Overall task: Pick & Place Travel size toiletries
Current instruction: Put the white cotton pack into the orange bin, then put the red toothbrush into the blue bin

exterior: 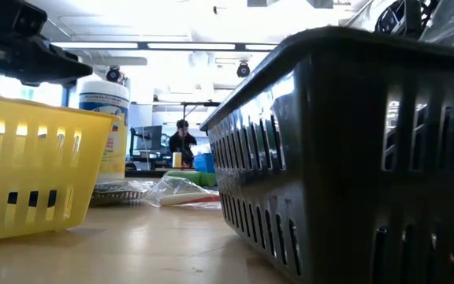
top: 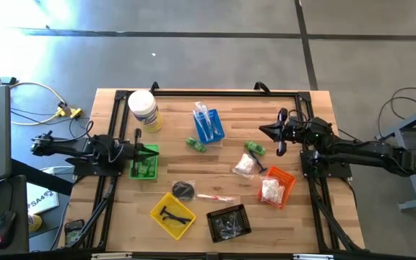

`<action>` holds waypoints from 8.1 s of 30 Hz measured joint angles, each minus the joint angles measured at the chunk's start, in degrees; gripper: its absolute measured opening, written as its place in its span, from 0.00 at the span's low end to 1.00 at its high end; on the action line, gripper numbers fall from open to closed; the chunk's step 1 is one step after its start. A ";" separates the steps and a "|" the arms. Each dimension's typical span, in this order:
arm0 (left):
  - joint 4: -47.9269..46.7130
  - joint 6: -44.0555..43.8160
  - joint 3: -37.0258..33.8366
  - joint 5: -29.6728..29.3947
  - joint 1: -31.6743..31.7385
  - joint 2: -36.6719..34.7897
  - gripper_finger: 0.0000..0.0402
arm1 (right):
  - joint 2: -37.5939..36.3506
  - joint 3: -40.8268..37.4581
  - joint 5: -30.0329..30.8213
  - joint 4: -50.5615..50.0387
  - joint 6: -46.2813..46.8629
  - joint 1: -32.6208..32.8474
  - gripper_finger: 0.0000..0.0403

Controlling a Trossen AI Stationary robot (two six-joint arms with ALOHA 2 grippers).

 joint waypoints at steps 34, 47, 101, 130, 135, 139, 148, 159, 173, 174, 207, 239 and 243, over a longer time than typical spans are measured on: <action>3.41 5.17 -0.25 -7.89 0.00 0.19 0.00 | 11.38 -0.02 6.15 4.96 1.06 0.17 0.01; 4.57 5.84 -0.25 -11.19 0.00 0.19 0.00 | 14.23 -0.02 6.12 8.27 1.54 0.17 0.01; 3.96 7.86 -0.12 -10.78 0.00 0.21 0.00 | 55.54 41.18 31.46 -50.95 0.39 40.60 0.47; 3.96 8.12 -0.12 -10.71 0.00 0.19 0.00 | 64.89 41.18 46.39 -60.17 5.65 44.11 0.33; 3.96 8.12 -0.12 -10.71 0.00 0.19 0.00 | 64.89 41.18 44.34 -60.29 3.85 43.58 0.13; 3.96 8.12 -0.12 -10.71 0.00 0.19 0.00 | 64.89 41.18 43.22 -60.23 3.76 42.89 0.02; 3.96 8.10 -0.12 -10.69 0.00 0.19 0.00 | 64.83 46.82 48.20 -59.10 -1.95 43.65 0.01; 3.98 7.90 -0.12 -10.67 0.00 0.19 0.00 | 64.66 61.73 54.52 -75.15 -6.20 44.54 0.00; 3.94 7.53 -0.09 -10.63 0.00 0.19 0.00 | 46.52 64.92 59.23 -95.95 18.21 52.35 0.00; 3.96 7.53 -0.09 -10.64 0.00 0.19 0.00 | 45.52 64.92 58.85 -97.31 20.39 53.46 0.00; 4.65 6.41 -0.09 -10.62 0.00 0.19 0.00 | 43.60 48.66 38.87 -110.82 63.79 70.94 0.00; 4.79 8.16 -0.09 -10.64 -0.01 0.20 0.00 | 43.63 48.41 41.23 -109.93 61.16 65.56 0.47; 4.81 8.16 -0.09 -10.64 0.00 0.19 0.00 | 43.63 48.41 43.74 -109.47 60.05 64.98 0.49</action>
